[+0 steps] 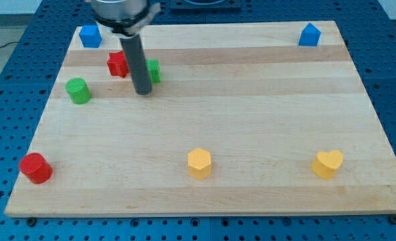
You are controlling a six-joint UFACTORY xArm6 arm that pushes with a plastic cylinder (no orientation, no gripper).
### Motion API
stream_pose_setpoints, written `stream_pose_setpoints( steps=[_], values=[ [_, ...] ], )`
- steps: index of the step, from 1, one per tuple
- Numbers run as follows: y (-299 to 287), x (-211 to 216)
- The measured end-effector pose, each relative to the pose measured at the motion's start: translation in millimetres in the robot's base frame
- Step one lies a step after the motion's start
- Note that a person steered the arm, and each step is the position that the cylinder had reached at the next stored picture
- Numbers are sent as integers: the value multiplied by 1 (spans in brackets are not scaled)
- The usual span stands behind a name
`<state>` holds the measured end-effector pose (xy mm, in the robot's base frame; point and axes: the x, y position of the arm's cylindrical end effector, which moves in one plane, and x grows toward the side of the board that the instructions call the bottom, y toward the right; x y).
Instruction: Push the green star into the red star
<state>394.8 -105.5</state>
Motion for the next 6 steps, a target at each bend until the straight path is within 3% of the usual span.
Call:
stream_pose_setpoints(
  steps=[1, 2, 4, 5, 6],
  values=[
    [39, -4],
    [43, -26],
    [-30, -35],
    [-34, -26],
    [-18, 16]
  ],
)
